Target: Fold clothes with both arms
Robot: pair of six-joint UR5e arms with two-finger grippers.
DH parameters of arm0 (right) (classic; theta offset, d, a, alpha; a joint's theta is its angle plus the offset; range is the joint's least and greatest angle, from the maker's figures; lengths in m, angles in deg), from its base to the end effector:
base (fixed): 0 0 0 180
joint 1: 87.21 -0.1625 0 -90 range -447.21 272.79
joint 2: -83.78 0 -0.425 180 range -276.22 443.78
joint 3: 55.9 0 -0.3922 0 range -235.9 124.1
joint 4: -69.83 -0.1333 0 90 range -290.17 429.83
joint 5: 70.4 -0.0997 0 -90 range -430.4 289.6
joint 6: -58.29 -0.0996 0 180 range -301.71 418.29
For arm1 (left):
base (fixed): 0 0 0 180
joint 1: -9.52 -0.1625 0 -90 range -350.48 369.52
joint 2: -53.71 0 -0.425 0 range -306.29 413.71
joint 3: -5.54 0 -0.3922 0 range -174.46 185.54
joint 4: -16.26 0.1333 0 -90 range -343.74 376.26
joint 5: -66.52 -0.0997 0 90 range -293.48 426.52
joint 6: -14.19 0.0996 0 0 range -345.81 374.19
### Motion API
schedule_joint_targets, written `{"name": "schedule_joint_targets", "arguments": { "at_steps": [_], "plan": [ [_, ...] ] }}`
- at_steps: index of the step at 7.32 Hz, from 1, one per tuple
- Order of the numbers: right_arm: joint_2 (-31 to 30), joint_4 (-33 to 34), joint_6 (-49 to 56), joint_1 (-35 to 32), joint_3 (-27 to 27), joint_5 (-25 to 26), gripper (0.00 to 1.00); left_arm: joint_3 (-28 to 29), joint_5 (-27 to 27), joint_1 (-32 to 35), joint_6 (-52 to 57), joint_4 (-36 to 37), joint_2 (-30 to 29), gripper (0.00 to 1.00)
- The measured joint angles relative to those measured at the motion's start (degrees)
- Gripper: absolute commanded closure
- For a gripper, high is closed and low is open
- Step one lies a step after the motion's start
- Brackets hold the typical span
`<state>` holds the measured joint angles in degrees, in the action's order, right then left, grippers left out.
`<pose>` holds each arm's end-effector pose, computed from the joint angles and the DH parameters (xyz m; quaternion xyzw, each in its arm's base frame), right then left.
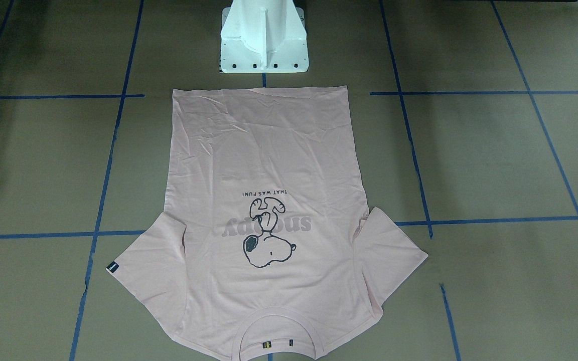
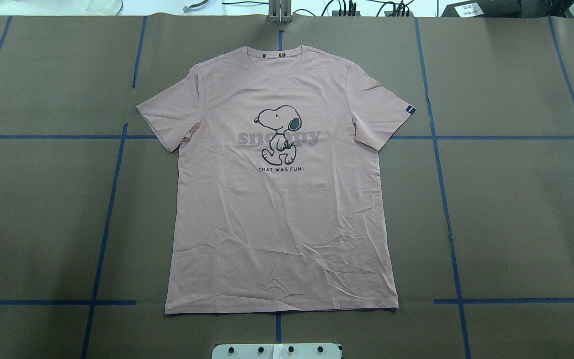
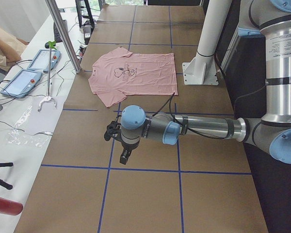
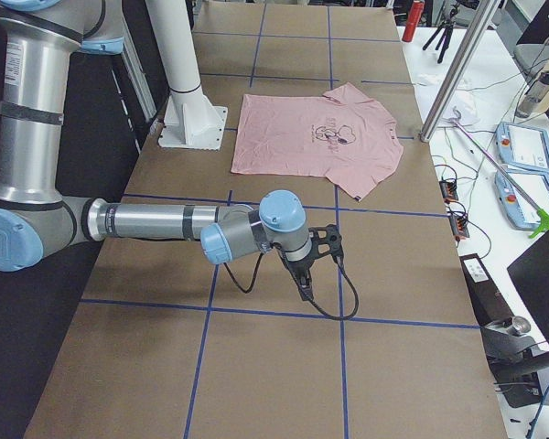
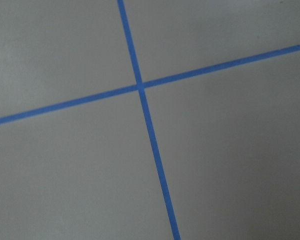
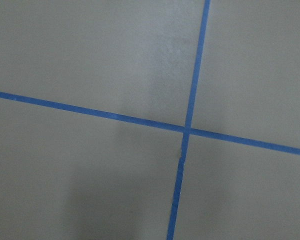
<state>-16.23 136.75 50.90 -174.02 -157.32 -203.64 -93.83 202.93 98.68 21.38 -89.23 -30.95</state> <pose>0.0405 -0.4420 0.5961 0.1631 -0.3767 -0.0448 0.9108 -0.0543 -0.4694 0.5895 0.1771 0.3791 0.1301 0.8989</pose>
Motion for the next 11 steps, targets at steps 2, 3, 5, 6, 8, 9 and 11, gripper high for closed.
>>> {"name": "schedule_joint_targets", "arguments": {
  "at_steps": [2,3,5,6,8,9,11],
  "plan": [
    [3.9,-2.6,-2.3,1.4,0.1,-1.7,0.0,2.7,0.1,0.0,-0.5,-10.2,-5.5,0.0],
    [6.0,-3.2,-4.4,2.1,0.2,-2.5,0.0,3.5,0.4,0.0,-2.3,-13.1,-8.0,0.0],
    [11.3,-3.6,-14.2,6.1,1.0,-2.0,0.0,3.9,0.5,-0.1,-7.6,-18.0,-10.0,0.0],
    [15.3,-3.6,-21.4,9.9,2.2,0.6,0.0,4.4,0.3,-0.4,-8.7,-20.7,-10.0,0.0],
    [23.8,-4.1,-33.4,20.6,6.1,11.4,0.08,5.4,0.2,-1.4,-9.2,-22.6,-9.9,0.0],
    [27.8,-5.3,-38.9,26.0,9.3,17.2,0.17,5.6,0.3,-1.7,-9.3,-22.8,-9.9,0.0],
    [33.1,-9.7,-46.5,33.3,16.7,25.1,0.3,5.7,0.3,-2.1,-9.4,-22.9,-9.8,0.0]
  ]
}}
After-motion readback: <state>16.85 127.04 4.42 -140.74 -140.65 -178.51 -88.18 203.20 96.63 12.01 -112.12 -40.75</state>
